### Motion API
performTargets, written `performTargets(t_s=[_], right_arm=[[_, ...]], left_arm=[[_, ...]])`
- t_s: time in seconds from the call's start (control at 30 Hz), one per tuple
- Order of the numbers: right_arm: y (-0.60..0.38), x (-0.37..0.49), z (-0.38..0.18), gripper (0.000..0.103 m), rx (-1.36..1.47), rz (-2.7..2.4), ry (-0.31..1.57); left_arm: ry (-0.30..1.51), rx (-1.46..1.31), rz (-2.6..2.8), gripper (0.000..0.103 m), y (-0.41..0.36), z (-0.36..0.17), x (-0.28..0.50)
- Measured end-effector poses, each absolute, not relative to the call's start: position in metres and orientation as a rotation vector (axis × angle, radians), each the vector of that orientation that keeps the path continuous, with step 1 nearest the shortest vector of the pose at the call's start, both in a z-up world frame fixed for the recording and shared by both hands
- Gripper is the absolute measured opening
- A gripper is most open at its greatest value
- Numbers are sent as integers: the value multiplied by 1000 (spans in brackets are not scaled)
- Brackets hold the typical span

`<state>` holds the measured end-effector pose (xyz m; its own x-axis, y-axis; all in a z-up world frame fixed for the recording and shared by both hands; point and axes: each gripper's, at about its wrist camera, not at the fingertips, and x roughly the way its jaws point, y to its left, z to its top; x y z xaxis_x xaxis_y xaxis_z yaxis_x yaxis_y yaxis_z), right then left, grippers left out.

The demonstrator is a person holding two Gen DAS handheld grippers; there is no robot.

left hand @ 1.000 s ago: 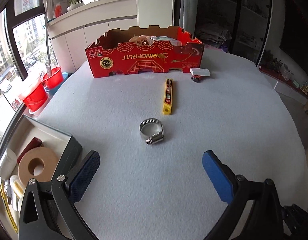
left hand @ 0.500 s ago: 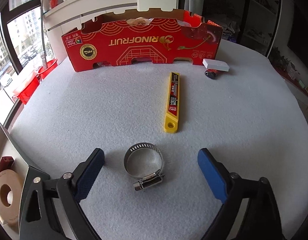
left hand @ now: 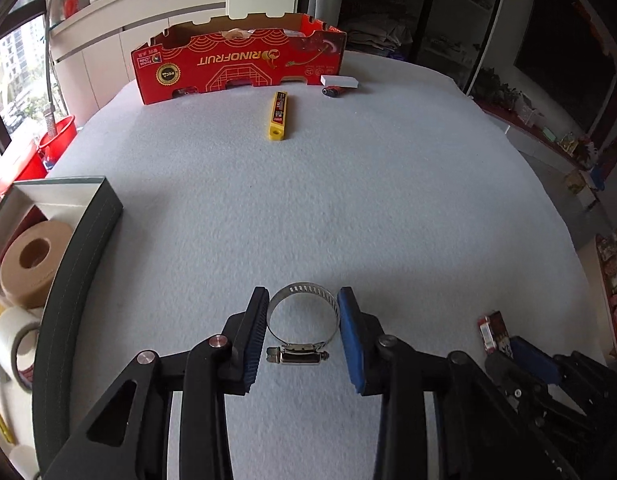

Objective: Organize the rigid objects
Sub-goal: 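Carry the hose clamp with left tool while right tool carries the red packet to the tray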

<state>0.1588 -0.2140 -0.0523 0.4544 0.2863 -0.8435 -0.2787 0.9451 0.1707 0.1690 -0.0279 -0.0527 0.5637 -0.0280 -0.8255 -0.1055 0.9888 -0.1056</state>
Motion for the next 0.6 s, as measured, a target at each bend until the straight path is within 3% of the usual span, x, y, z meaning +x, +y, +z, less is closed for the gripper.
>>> performTargets(t_s=[0.23,0.6], right_arm=[[-202,122,-48,25,-10,358,1053],[-187,86,-38,25,-31,353,1037]], left_arm=[[943,-111,62,38,-36,-41,94],[903,-100,46,38,-32,-31,49]])
